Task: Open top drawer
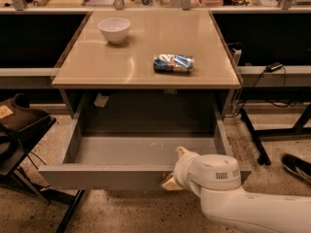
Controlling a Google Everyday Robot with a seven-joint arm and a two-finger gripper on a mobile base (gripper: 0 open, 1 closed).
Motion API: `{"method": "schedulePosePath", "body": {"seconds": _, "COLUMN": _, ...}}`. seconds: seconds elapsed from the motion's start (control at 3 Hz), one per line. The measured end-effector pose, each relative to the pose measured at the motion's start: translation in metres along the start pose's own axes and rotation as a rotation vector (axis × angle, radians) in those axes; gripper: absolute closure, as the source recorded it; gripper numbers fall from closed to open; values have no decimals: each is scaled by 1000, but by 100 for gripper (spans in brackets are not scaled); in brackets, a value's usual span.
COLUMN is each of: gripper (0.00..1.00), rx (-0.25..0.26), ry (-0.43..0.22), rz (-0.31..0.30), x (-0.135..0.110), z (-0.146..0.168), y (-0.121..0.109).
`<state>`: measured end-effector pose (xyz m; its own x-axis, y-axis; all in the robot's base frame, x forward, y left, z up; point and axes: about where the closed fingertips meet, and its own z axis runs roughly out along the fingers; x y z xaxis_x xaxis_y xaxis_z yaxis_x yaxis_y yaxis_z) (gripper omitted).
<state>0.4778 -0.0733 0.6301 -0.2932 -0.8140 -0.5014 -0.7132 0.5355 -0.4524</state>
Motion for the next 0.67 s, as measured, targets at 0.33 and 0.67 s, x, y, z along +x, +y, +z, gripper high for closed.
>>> {"method": "schedulePosePath", "body": {"seconds": 0.33, "gripper": 100, "rx": 1, "ry": -2, "rz": 5, "x": 1, "z": -3, "y": 4}}
{"method": "schedulePosePath", "body": {"seconds": 0.67, "gripper": 100, "rx": 1, "ry": -4, "rz": 10, "x": 3, "z": -6, "y": 7}}
